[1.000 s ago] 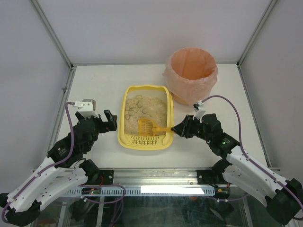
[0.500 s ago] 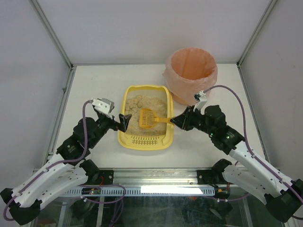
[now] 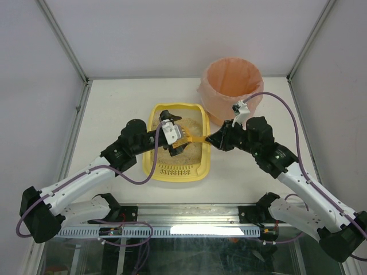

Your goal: Clean the litter box

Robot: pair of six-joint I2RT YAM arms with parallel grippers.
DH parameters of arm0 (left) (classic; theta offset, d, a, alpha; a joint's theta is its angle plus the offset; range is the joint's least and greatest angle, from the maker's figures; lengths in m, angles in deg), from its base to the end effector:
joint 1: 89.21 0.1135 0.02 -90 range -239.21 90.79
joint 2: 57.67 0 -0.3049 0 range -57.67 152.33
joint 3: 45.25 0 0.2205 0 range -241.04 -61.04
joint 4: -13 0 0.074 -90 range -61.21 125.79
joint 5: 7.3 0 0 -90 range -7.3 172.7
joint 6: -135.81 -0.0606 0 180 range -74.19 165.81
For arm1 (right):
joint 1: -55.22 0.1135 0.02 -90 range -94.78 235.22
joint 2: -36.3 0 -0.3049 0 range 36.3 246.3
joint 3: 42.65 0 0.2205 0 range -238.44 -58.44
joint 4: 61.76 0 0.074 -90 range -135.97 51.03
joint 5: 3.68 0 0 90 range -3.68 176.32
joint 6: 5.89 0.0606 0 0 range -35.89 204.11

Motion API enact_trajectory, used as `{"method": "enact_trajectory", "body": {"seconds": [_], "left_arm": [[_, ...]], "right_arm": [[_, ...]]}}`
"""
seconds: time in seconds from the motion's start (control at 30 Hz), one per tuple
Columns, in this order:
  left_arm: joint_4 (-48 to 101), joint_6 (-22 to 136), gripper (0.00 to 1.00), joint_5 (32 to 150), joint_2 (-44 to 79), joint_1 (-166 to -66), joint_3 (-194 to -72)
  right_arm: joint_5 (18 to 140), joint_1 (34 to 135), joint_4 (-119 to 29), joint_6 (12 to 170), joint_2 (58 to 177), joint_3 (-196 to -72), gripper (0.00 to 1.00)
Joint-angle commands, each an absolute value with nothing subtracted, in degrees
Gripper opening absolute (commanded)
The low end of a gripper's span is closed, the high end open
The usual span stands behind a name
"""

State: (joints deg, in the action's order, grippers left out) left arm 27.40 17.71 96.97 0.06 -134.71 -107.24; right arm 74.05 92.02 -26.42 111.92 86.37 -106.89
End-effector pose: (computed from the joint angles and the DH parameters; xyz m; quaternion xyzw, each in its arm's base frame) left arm 0.1350 -0.1587 0.3643 0.5196 0.5615 -0.1905 0.6151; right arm 0.1223 0.1075 0.3532 -0.1245 0.8130 0.3748 0.4278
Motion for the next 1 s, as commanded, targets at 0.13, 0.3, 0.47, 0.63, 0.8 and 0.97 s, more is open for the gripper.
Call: {"method": "enact_trajectory", "body": {"seconds": [0.13, 0.3, 0.47, 0.63, 0.8, 0.97], "left_arm": [[23.91, 9.57, 0.95, 105.64, 6.03, -137.55, -110.01], [22.38, 9.73, 0.86, 104.10, 7.78, -138.76, -107.32], [22.27, 9.65, 0.68, 100.95, 10.78, -139.87, -107.99], [22.01, 9.69, 0.51, 98.85, 11.50, -140.01, -108.29], [21.07, 10.94, 0.19, 97.36, 11.24, -140.06, -108.20], [19.32, 14.80, 0.00, 95.25, 11.13, -140.06, -108.63]], "right_arm": [[73.12, 92.14, -26.94, 110.24, 86.08, -111.62, 0.00], [70.62, 92.14, -28.24, 111.78, 87.13, -112.80, 0.00], [68.57, 92.19, -29.68, 112.76, 88.33, -113.19, 0.00], [67.96, 92.14, -30.66, 113.39, 87.65, -113.30, 0.00], [68.47, 92.15, -30.94, 113.18, 87.44, -113.38, 0.03], [71.28, 92.14, -35.61, 115.01, 84.97, -110.36, 0.39]]}}
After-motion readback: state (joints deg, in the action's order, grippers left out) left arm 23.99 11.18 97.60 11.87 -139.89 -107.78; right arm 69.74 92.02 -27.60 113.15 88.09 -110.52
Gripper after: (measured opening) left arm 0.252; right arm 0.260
